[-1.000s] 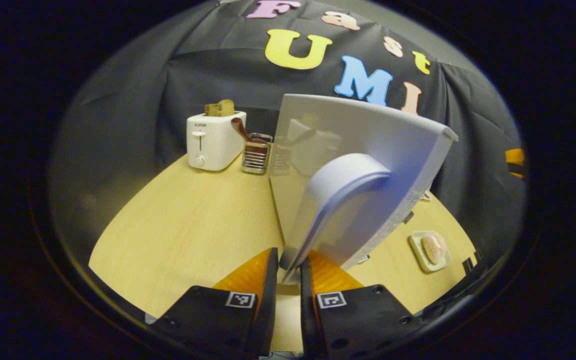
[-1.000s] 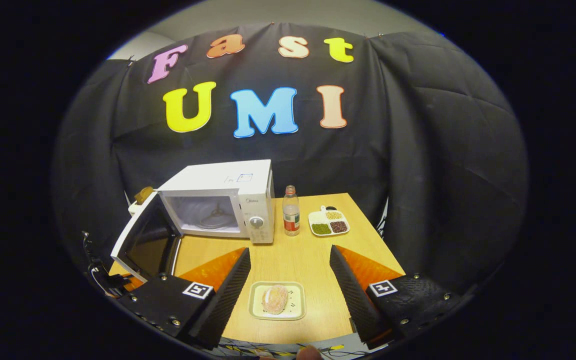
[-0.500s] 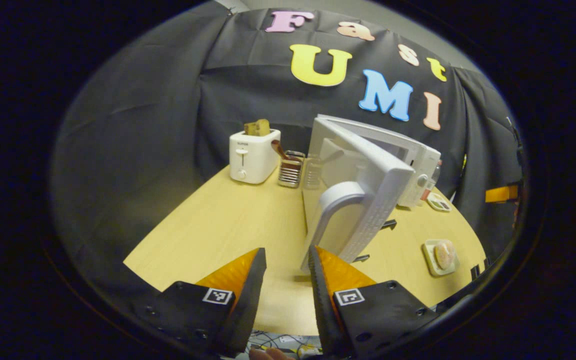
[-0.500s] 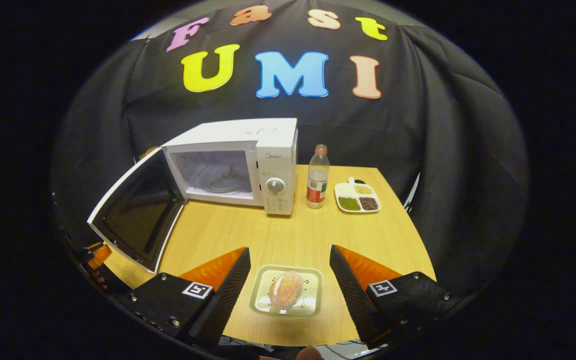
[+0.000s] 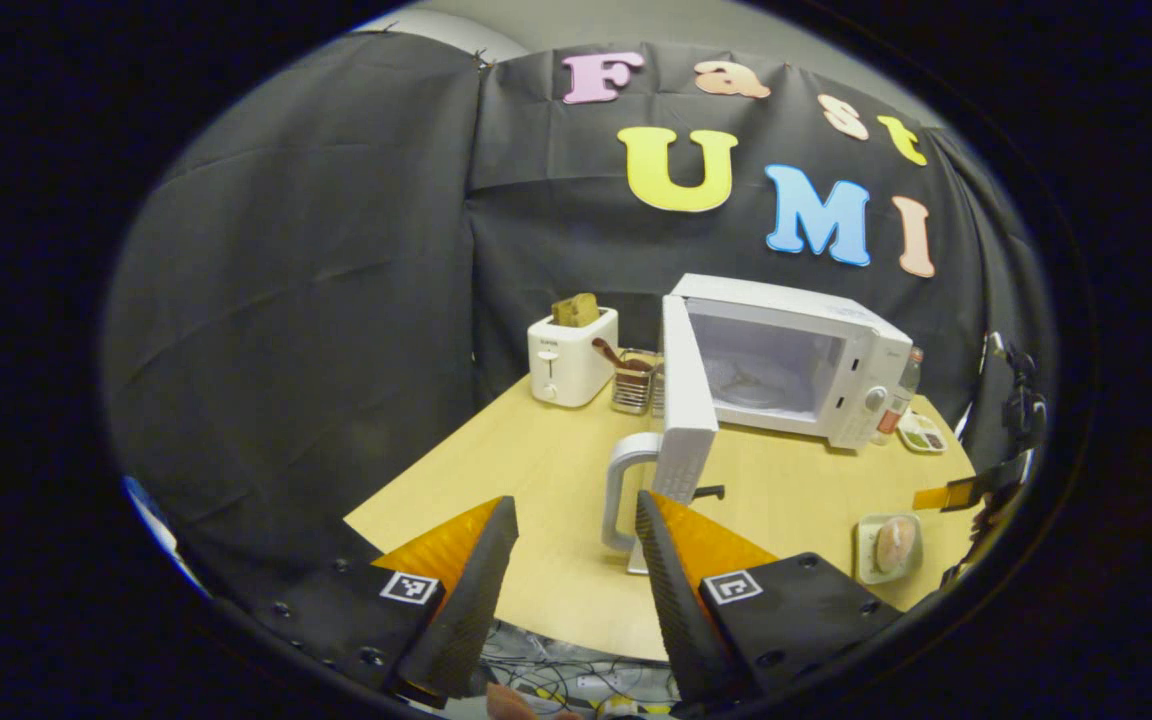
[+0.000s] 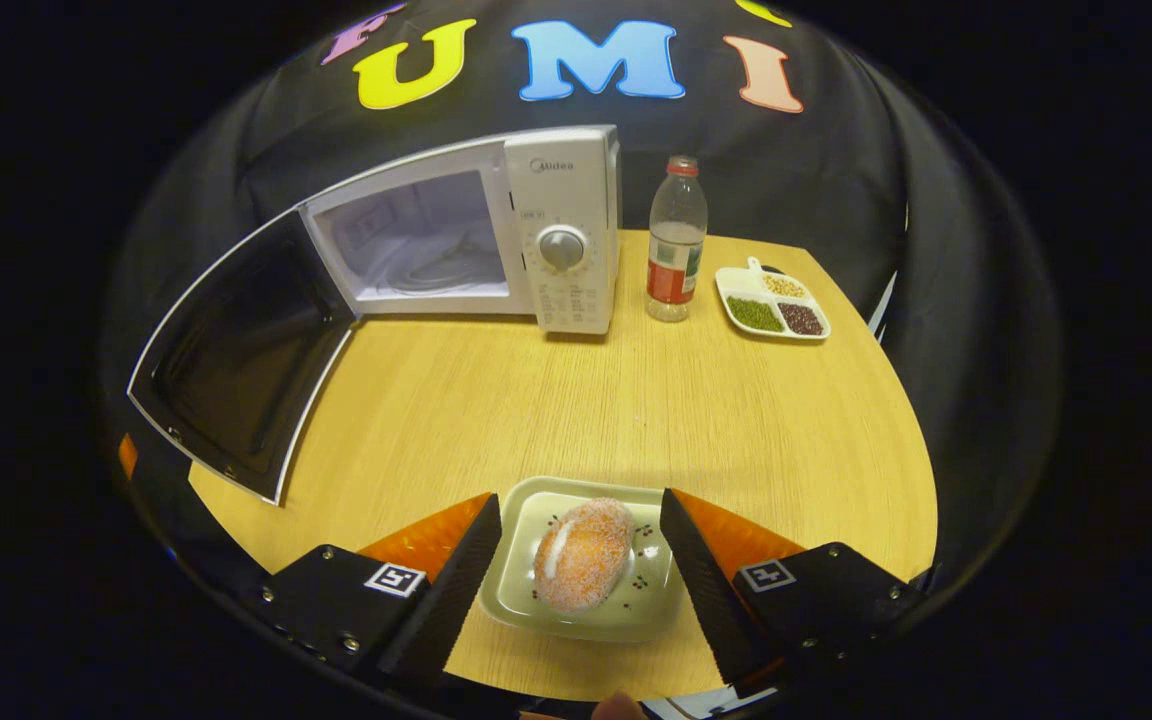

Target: Open the microwave oven with the left hand, put the food in, and close the microwave oven.

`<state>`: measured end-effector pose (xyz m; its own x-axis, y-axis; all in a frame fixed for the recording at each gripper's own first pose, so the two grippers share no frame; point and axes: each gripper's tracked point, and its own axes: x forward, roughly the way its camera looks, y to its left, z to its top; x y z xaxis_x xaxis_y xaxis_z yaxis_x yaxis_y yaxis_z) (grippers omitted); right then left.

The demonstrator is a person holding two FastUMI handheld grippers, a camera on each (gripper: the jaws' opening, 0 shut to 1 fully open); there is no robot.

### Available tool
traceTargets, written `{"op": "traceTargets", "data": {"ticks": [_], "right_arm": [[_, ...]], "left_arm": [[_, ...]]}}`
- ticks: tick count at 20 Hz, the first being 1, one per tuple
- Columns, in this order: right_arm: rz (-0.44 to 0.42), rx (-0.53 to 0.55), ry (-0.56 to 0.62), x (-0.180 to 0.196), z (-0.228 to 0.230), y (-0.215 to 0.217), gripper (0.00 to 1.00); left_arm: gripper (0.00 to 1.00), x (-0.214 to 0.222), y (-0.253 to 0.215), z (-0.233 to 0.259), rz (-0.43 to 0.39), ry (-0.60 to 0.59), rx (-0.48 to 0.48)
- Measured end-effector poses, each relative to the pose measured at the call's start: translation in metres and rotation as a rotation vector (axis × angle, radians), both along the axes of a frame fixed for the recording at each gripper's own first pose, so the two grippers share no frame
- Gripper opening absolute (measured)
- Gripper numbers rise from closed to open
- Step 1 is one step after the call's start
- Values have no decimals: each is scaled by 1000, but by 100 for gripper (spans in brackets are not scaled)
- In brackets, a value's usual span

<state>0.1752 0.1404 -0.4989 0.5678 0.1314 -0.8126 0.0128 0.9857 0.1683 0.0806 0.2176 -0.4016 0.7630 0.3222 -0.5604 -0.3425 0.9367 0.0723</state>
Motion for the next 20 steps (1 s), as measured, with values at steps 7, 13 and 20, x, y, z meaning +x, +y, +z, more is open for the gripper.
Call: {"op": "traceTargets", "data": {"ticks": [7, 13, 20], "right_arm": [[19, -3, 118, -22, -55, 11, 98], [2, -72, 157, -37, -70, 9, 94], [-32, -74, 116, -34, -49, 12, 70]], "left_arm": [[81, -24, -58, 72, -13, -11, 107], [86, -44, -81, 147, -30, -145, 131], [86, -99, -62, 171, -80, -234, 94]]}}
